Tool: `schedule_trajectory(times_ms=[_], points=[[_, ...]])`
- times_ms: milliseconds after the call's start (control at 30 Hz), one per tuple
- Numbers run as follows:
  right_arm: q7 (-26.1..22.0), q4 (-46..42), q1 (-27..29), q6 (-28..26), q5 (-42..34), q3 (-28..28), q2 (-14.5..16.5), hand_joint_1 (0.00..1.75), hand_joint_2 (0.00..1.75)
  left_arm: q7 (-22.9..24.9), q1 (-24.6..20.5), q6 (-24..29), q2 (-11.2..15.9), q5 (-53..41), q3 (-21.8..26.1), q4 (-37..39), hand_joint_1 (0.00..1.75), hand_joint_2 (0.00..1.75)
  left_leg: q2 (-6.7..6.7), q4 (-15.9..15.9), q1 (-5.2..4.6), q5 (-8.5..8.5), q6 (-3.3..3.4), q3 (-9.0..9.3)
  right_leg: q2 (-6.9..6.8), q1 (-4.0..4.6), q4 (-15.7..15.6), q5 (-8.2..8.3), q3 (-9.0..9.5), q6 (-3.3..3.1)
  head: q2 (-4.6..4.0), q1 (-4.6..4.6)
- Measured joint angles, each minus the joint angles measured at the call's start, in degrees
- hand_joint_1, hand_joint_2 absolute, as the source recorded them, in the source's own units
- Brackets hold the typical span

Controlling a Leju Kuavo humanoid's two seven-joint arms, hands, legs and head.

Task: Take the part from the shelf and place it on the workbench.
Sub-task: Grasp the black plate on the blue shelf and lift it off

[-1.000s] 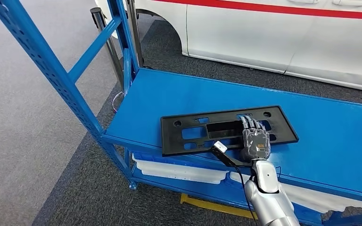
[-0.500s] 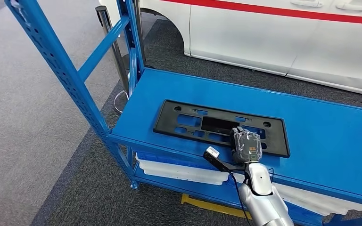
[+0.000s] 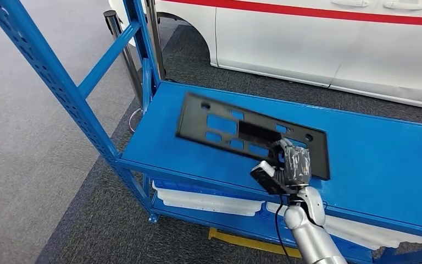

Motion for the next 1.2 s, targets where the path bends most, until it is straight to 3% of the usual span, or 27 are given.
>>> schedule_trajectory(times_ms=[33,100,167,200,300,333,367,400,433,500,533,600,700,767,833,867,900,967,1033,1067,1167,1200], points=[[-2.2,-4.5,0.9,1.8,-9.8,0.9,0.5,1.75,1.75,0.0,0.0,0.1,0.0,0.1,0.3,0.0,0.00,0.00,-0.08,-2.4,-0.02,0.62,0.21,1.19,0.28,0.10,0.3,-0.13,-0.09,0.30,0.00,0.01],[-3.8,-13.1,3.3,3.6,-23.2,3.1,1.1,1.75,1.75,-0.1,-0.2,0.3,0.0,0.1,0.8,0.0,0.00,0.00,-0.32,-3.6,-0.36,0.60,0.93,1.68,0.54,0.23,0.5,-0.21,-0.25,1.00,0.00,0.01],[-4.5,-20.8,5.8,3.9,-29.4,4.9,1.0,1.75,1.75,-0.1,-0.1,0.4,-0.1,0.1,1.2,0.0,0.00,0.00,-0.37,-3.8,-0.47,1.03,1.89,1.56,0.42,-0.05,0.8,-0.45,-0.56,1.65,0.00,0.02],[-5.0,-24.4,6.5,4.0,-31.2,5.5,0.9,1.75,1.75,-0.1,0.0,0.4,-0.2,0.2,1.4,0.0,0.00,0.00,-0.33,-4.0,-0.48,1.30,2.36,1.47,0.28,-0.20,1.9,-1.34,-1.13,1.92,0.00,0.03],[-5.9,-31.8,8.0,4.3,-34.4,6.2,0.2,1.75,1.75,-0.1,0.2,0.4,-0.2,0.2,2.0,0.0,0.00,0.00,-0.20,-4.1,-0.54,1.66,3.06,1.08,-0.08,-0.27,11.3,-6.91,-5.42,2.40,0.00,0.05],[-6.1,-33.4,8.6,4.4,-35.0,6.3,0.0,1.75,1.75,-0.1,0.2,0.4,-0.2,0.3,2.2,0.0,0.00,0.00,-0.20,-4.1,-0.65,1.65,3.10,1.02,-0.10,-0.26,14.7,-8.18,-6.96,2.45,0.00,0.04],[-6.2,-34.7,9.2,4.5,-35.4,6.4,-0.2,1.75,1.75,-0.1,0.3,0.4,-0.2,0.3,2.4,0.0,0.00,0.00,-0.20,-4.1,-0.78,1.63,3.13,0.99,-0.13,-0.23,16.5,-8.40,-7.79,2.39,0.00,0.04],[-6.4,-35.7,9.8,4.6,-35.6,6.5,-0.4,1.75,1.75,-0.1,0.3,0.3,-0.2,0.3,2.5,0.0,0.00,0.00,-0.20,-4.0,-0.93,1.60,3.16,1.01,-0.14,-0.18,16.0,-7.44,-7.54,2.20,0.00,0.05],[-6.6,-36.6,10.2,4.6,-35.7,6.5,-0.5,1.75,1.75,-0.1,0.3,0.3,-0.2,0.4,2.5,0.0,0.00,0.00,-0.21,-4.0,-1.08,1.56,3.19,1.09,-0.16,-0.08,13.2,-5.58,-6.22,1.88,0.00,0.04],[-7.0,-38.0,10.5,4.6,-35.8,6.5,-0.6,1.75,1.75,-0.1,0.3,0.2,-0.4,0.4,2.6,0.0,0.00,0.00,-0.21,-4.0,-1.40,1.41,3.15,1.25,-0.26,0.32,5.2,-1.91,-2.31,0.90,0.00,0.03],[-7.2,-38.6,10.6,4.6,-35.9,6.6,-0.6,1.75,1.75,-0.1,0.3,0.2,-0.5,0.4,2.6,0.0,0.00,0.00,-0.20,-4.0,-1.50,1.35,3.04,1.25,-0.34,0.55,2.4,-0.99,-1.00,0.49,0.00,0.03],[-7.3,-39.5,10.8,4.6,-35.9,6.7,-0.7,1.75,1.75,-0.1,0.2,0.2,-0.7,0.5,2.6,0.0,0.00,0.00,-0.17,-4.1,-1.52,1.30,2.60,1.18,-0.45,0.91,0.6,-0.84,-0.28,0.07,0.00,0.03],[-7.3,-40.4,11.1,4.6,-35.9,6.8,-0.8,1.75,1.75,-0.1,0.2,0.2,-0.7,0.5,2.8,0.0,0.00,0.00,-0.12,-3.3,-1.50,0.47,1.71,0.98,-0.56,0.48,-0.4,-0.38,0.14,-0.47,0.00,0.03],[-7.3,-40.7,11.2,4.6,-35.9,6.9,-0.9,1.75,1.75,-0.1,0.2,0.2,-0.7,0.6,2.8,0.0,0.00,0.00,-0.09,1.4,-1.27,-2.46,1.16,-1.08,-0.72,0.20,-0.9,-0.15,0.45,-0.83,0.00,0.02],[-7.3,-40.9,11.4,4.6,-35.9,7.1,-0.9,1.75,1.75,-0.1,0.3,0.2,-0.7,0.6,2.8,0.0,0.00,0.00,-0.08,8.9,-0.99,-5.78,0.67,-4.67,-0.73,0.21,-0.9,-0.18,0.39,-1.00,0.00,0.01],[-7.3,-40.9,11.5,4.6,-35.9,7.2,-0.9,1.75,1.75,-0.1,0.3,0.2,-0.7,0.6,2.9,0.0,0.00,0.00,-0.08,11.3,-0.87,-6.28,0.47,-5.91,-0.71,0.21,-0.8,-0.22,0.36,-1.00,0.00,0.01],[-7.3,-40.9,11.6,4.6,-35.9,7.3,-0.9,1.75,1.75,-0.1,0.3,0.2,-0.6,0.6,2.9,0.0,0.00,0.00,-0.07,11.6,-0.76,-5.60,0.32,-6.17,-0.68,0.18,-0.7,-0.29,0.35,-0.96,0.00,0.01],[-7.3,-40.9,11.7,4.6,-35.9,7.4,-0.9,1.75,1.75,-0.1,0.3,0.2,-0.6,0.6,2.9,0.0,0.00,0.00,-0.03,5.5,-0.54,-1.59,0.28,-3.47,-0.58,0.11,-0.2,-0.60,0.38,-0.72,0.00,0.01],[-7.3,-41.0,11.7,4.6,-35.9,7.5,-0.9,1.75,1.75,-0.1,0.2,0.2,-0.6,0.6,2.9,0.0,0.00,0.00,-0.07,-1.4,-0.63,1.00,0.62,-0.19,-0.49,0.24,0.4,-1.02,0.24,-0.23,0.00,0.02],[-7.3,-41.0,11.7,4.6,-35.9,7.5,-0.9,1.75,1.75,-0.1,0.2,0.2,-0.6,0.6,2.9,0.0,0.00,0.00,-0.12,-3.0,-0.74,1.31,0.87,0.54,-0.47,0.30,0.6,-1.12,0.13,0.04,0.00,0.02],[-7.3,-41.2,11.7,4.6,-35.9,7.5,-0.9,1.75,1.75,-0.1,0.3,0.2,-0.6,0.6,2.9,0.0,0.00,0.00,-0.19,-3.7,-0.84,1.48,1.90,0.63,-0.41,0.27,0.6,-1.10,0.02,0.87,0.00,0.01],[-7.3,-41.3,11.7,4.6,-35.9,7.5,-0.9,1.75,1.75,-0.1,0.3,0.2,-0.6,0.6,2.9,0.0,0.00,0.44,-0.16,-3.9,-0.73,1.70,2.32,0.70,-0.41,0.23,1.1,-1.62,-0.15,1.15,0.00,0.02]])
